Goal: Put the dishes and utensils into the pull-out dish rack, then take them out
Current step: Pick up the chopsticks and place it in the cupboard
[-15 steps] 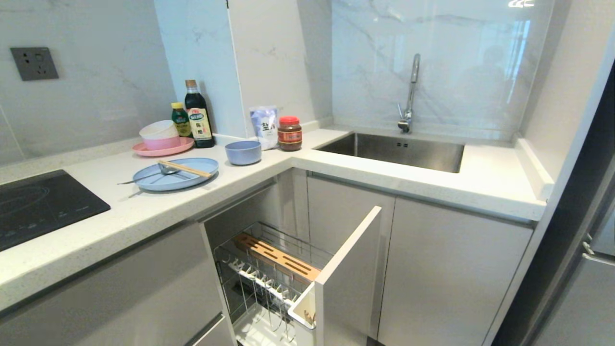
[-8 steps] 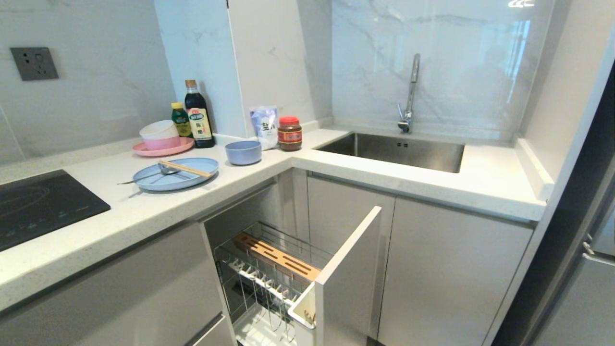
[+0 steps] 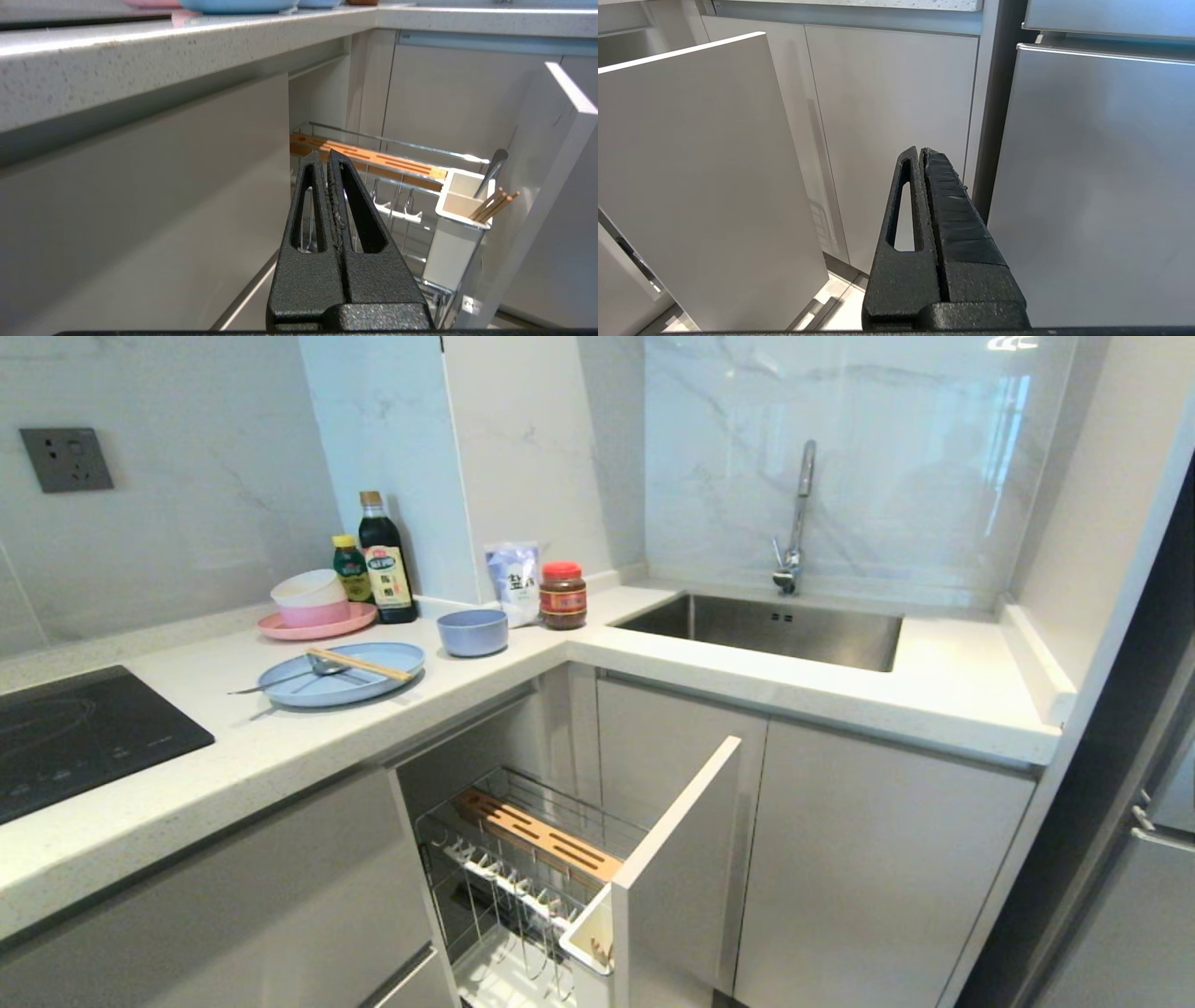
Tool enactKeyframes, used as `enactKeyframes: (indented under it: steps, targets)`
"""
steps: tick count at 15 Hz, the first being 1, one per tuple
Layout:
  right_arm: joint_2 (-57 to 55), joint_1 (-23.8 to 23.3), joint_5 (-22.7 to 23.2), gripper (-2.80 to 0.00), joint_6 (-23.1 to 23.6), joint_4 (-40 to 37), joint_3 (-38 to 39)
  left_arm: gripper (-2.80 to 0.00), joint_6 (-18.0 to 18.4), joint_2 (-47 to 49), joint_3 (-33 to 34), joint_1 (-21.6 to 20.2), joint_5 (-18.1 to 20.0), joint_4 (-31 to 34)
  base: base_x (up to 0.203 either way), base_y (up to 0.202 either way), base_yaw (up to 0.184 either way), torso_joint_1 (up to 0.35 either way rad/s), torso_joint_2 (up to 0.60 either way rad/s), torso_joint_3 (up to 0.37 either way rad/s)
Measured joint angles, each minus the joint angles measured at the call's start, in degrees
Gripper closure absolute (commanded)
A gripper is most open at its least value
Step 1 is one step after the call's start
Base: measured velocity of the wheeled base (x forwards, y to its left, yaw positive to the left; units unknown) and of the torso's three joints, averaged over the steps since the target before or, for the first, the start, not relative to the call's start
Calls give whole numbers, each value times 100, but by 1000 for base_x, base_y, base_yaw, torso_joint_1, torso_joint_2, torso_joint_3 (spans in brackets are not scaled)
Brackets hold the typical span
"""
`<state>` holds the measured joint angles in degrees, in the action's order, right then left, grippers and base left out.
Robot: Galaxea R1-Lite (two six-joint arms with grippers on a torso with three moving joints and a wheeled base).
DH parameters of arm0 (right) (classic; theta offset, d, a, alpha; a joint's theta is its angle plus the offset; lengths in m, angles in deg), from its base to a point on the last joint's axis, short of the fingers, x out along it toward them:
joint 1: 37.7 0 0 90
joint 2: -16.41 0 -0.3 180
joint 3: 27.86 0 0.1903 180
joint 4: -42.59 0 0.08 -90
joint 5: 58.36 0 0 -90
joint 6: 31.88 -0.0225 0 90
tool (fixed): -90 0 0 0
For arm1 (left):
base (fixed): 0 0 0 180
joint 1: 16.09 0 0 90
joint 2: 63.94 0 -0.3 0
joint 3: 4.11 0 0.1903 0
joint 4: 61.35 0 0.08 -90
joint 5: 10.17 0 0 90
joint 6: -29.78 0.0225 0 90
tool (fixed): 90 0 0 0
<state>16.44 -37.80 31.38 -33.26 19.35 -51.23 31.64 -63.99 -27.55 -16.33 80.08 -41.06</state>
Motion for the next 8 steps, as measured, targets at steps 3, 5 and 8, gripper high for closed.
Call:
enactKeyframes:
  steps: [3,5,8]
  targets:
    - [2,0,0,0,-2,0,0,0,-346,0,7,0,-41,-19,0,0,0,0,0,0]
    - [0,0,0,0,-2,0,0,0,-607,0,7,0,-93,-31,0,0,0,0,0,0]
    - [1,0,0,0,-2,0,0,0,-624,2,7,0,-99,-31,0,0,0,0,0,0]
